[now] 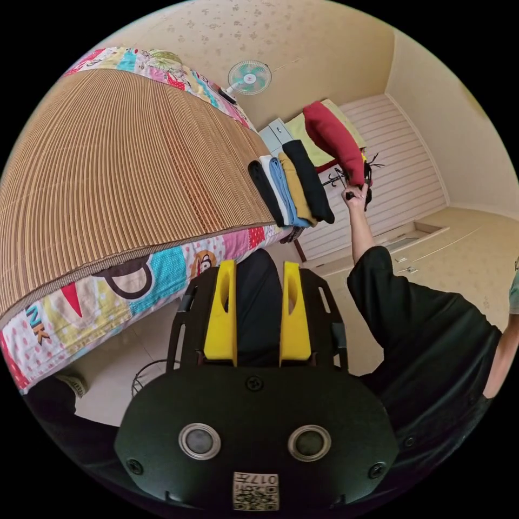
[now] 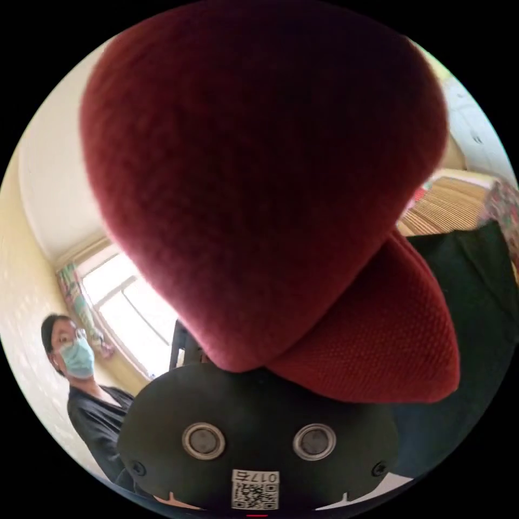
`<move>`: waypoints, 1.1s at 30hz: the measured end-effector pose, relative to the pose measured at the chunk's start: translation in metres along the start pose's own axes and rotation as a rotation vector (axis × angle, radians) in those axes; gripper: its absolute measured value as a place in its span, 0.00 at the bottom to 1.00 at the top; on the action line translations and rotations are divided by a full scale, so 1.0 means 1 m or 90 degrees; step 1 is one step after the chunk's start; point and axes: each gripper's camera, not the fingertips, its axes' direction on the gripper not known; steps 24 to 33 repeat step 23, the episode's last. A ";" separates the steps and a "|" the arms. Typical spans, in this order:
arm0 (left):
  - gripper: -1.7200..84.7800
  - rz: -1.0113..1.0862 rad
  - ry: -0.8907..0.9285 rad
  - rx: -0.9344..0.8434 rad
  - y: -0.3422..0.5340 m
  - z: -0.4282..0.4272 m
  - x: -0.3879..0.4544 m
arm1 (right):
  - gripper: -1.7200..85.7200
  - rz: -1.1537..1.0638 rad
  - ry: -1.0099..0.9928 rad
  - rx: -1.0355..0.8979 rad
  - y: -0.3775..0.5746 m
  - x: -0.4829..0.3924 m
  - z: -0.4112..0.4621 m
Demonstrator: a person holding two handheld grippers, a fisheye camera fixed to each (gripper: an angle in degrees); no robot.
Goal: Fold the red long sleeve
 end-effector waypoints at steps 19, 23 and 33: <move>0.16 -0.062 -0.031 0.035 -0.032 0.154 -0.029 | 0.15 0.179 0.240 0.103 0.146 -0.001 -0.066; 0.13 -0.042 -0.149 0.104 -0.033 0.151 -0.026 | 0.06 0.097 0.383 0.102 0.208 -0.063 -0.033; 0.13 -0.042 -0.149 0.104 -0.033 0.151 -0.026 | 0.06 0.097 0.383 0.102 0.208 -0.063 -0.033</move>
